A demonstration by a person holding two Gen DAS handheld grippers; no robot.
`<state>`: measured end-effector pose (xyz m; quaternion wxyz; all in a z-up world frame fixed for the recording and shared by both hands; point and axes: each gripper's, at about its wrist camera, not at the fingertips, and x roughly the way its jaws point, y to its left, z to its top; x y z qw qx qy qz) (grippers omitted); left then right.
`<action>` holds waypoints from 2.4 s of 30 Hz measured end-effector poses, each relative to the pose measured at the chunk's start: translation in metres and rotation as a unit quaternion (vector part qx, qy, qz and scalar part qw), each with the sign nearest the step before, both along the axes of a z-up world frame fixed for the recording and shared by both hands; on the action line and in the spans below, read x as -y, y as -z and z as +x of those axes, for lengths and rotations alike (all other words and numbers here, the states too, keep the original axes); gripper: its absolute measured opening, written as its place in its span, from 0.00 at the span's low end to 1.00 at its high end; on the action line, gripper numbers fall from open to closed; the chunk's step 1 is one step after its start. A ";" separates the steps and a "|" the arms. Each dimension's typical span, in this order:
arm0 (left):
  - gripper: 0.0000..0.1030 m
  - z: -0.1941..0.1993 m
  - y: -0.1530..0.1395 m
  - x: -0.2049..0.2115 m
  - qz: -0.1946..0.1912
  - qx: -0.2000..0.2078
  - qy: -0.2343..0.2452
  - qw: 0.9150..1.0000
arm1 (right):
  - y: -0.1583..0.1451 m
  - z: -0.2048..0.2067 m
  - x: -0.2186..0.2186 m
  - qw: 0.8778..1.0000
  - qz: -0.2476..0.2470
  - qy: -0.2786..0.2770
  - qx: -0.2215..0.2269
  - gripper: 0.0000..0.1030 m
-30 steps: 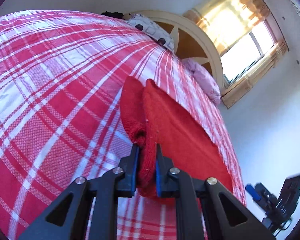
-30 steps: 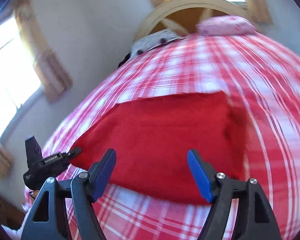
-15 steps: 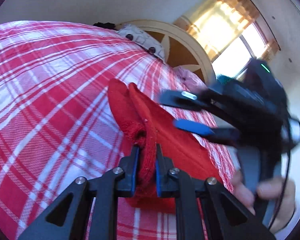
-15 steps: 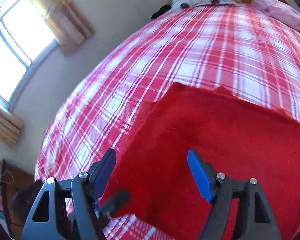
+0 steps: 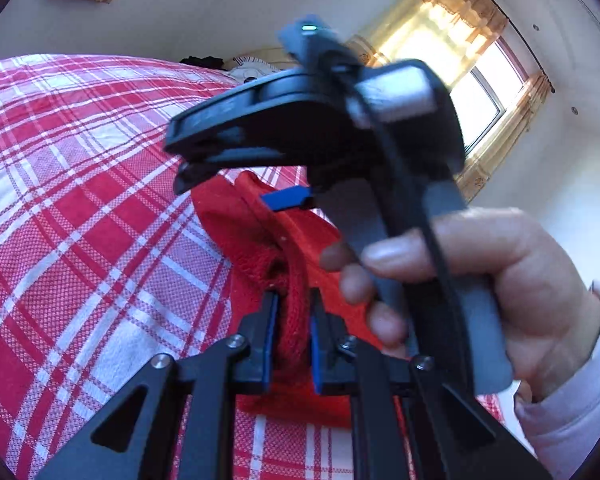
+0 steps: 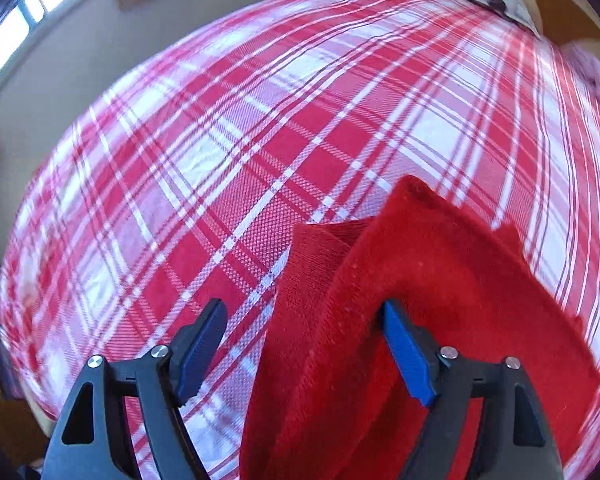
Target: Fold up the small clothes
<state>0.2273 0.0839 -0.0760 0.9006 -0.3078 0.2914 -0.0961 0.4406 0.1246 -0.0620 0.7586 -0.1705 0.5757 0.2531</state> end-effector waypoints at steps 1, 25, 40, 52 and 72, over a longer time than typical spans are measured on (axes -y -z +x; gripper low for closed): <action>0.14 0.000 0.000 0.001 0.000 0.000 0.000 1.000 | 0.002 -0.001 -0.004 1.000 -0.021 -0.006 0.010 0.78; 0.14 0.002 -0.031 0.034 0.035 0.026 0.043 0.998 | -0.031 0.014 0.151 0.952 0.249 0.174 -0.040 0.21; 0.14 -0.012 -0.051 0.178 0.116 0.066 0.202 0.970 | -0.023 -0.040 0.367 0.870 0.388 0.302 -0.007 0.18; 0.15 -0.011 -0.022 0.230 0.152 0.023 0.271 0.950 | 0.030 -0.063 0.429 0.854 0.396 0.338 0.002 0.18; 0.71 -0.037 -0.034 0.120 0.118 0.004 0.191 0.975 | -0.028 -0.211 0.392 0.889 0.338 0.289 0.106 0.67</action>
